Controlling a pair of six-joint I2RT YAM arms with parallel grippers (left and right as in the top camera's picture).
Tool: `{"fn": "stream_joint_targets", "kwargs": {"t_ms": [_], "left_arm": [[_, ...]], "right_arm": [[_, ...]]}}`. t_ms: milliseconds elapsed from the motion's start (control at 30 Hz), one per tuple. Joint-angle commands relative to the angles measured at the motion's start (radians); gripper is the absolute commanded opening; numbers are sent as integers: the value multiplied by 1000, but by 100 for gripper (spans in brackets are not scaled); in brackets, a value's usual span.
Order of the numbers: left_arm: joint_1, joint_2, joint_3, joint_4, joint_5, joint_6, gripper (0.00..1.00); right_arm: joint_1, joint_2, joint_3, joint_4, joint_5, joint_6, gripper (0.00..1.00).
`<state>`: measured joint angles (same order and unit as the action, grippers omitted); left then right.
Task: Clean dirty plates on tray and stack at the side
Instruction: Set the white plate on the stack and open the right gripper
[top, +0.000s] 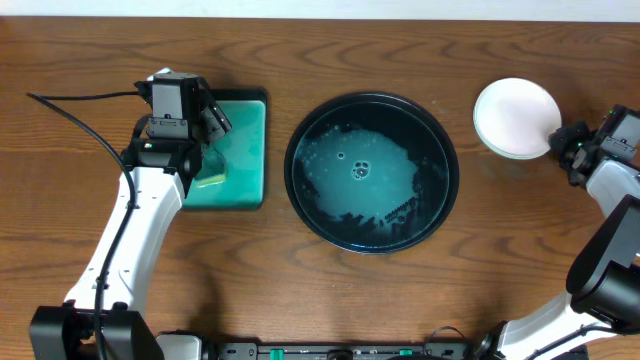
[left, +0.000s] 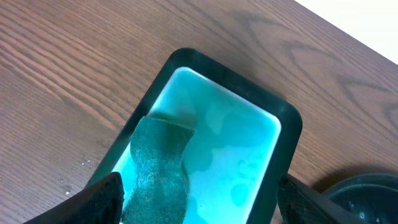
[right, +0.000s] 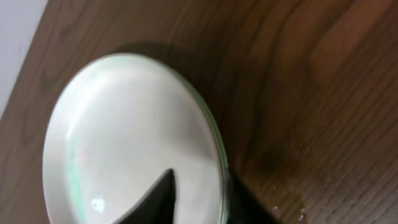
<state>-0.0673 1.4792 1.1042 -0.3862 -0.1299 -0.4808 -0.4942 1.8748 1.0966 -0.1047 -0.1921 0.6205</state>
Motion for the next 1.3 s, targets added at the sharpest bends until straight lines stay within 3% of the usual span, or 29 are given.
{"fn": "stream_joint_targets", "kwargs": {"t_ms": [0, 33, 100, 267, 433, 633, 667, 900, 1267], "left_arm": [[2, 4, 10, -2, -5, 10, 79], [2, 4, 10, -2, -5, 9, 79], [2, 4, 10, -3, -5, 10, 79], [2, 4, 10, -3, -5, 10, 79], [2, 4, 10, -3, -5, 10, 79], [2, 4, 10, -3, -5, 10, 79], [2, 4, 10, -2, -5, 9, 79], [2, 4, 10, -3, -5, 10, 79], [2, 4, 10, -3, -5, 10, 79]], "right_arm": [[4, -4, 6, -4, -32, -25, 47], [4, -5, 7, -3, -60, -40, 59], [4, -17, 7, -12, -111, -42, 74], [11, -158, 6, -187, -108, -66, 78], [85, -393, -11, -390, 85, -182, 76], [253, -696, -133, -456, 162, -196, 80], [285, -739, -158, -457, 175, -196, 99], [378, -910, -251, -504, 203, -195, 99], [377, -912, -252, -695, 207, -196, 99]]}}
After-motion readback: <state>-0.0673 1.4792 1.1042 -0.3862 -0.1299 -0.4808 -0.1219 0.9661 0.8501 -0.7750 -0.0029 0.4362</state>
